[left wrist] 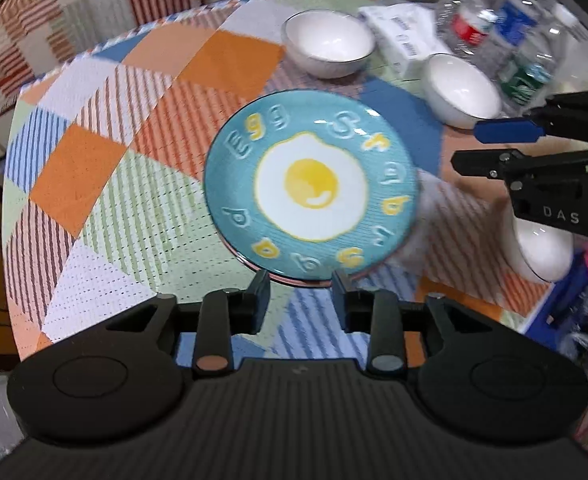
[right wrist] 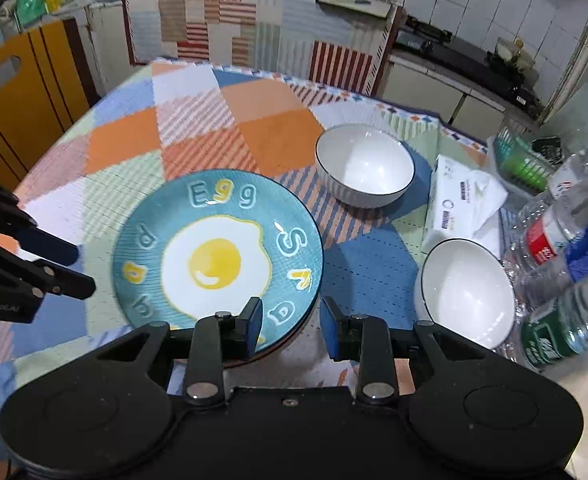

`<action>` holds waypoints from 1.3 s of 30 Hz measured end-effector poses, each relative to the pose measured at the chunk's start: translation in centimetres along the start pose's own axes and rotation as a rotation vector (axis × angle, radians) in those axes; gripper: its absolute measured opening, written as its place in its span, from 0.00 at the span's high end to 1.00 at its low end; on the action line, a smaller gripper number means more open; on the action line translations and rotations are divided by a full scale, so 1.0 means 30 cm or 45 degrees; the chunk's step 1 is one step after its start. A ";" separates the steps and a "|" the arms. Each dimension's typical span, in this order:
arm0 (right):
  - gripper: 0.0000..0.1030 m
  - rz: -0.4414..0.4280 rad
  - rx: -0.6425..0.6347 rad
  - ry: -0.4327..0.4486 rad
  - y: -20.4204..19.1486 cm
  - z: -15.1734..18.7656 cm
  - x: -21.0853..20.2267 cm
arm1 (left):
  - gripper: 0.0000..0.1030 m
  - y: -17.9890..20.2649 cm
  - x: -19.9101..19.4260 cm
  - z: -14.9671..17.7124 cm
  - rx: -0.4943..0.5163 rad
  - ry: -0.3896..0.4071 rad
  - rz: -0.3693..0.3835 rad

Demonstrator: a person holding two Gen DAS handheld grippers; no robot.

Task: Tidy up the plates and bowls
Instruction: 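Open the left tool to release the egg plate on the stack, then move the left tool to the white bowl beside the rice bag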

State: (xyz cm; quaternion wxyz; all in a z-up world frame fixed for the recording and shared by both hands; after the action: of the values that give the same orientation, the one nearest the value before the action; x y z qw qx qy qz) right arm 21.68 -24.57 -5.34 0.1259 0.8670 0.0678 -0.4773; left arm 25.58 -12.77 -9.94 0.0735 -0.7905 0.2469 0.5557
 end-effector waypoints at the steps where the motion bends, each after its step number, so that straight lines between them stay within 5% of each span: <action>1: 0.64 -0.009 0.005 0.015 -0.001 0.004 -0.028 | 0.61 0.018 -0.020 0.009 0.016 0.005 0.003; 6: 0.59 -0.049 0.036 0.093 0.000 0.045 -0.158 | 0.56 0.109 -0.091 0.053 0.081 0.011 0.031; 15: 0.57 -0.043 -0.088 0.064 0.021 0.236 -0.258 | 0.52 0.265 -0.124 0.095 0.121 0.016 0.125; 21: 0.44 -0.082 -0.022 0.129 0.032 0.325 -0.298 | 0.49 0.359 -0.097 0.097 0.110 0.005 0.188; 23: 0.31 -0.086 0.004 0.146 0.041 0.352 -0.305 | 0.48 0.388 -0.075 0.098 0.119 0.009 0.189; 26: 0.30 -0.078 0.052 0.173 0.058 0.400 -0.306 | 0.46 0.436 -0.031 0.110 0.133 0.000 0.194; 31: 0.28 -0.002 0.094 0.174 0.074 0.508 -0.279 | 0.44 0.501 0.068 0.141 0.121 -0.028 0.219; 35: 0.14 0.095 0.118 0.126 0.096 0.595 -0.239 | 0.44 0.539 0.135 0.132 0.081 0.006 0.249; 39: 0.14 0.138 0.100 0.090 0.107 0.655 -0.217 | 0.43 0.544 0.195 0.090 -0.017 0.057 0.262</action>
State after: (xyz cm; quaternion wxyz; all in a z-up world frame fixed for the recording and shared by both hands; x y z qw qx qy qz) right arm 3.02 -33.18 -9.44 0.1151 0.8901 0.0064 -0.4410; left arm 17.13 -27.66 -13.71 0.0051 -0.7737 0.3246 0.5440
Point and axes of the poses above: each gripper's, at about its wrist camera, not at the fingertips, and x roughly the way its jaws point, y to its right, z to its underside, the point moved 10 cm from there along x, roughly the way its jaws point, and after that the axes turned 6 degrees about -x, right-handed, at the moved point
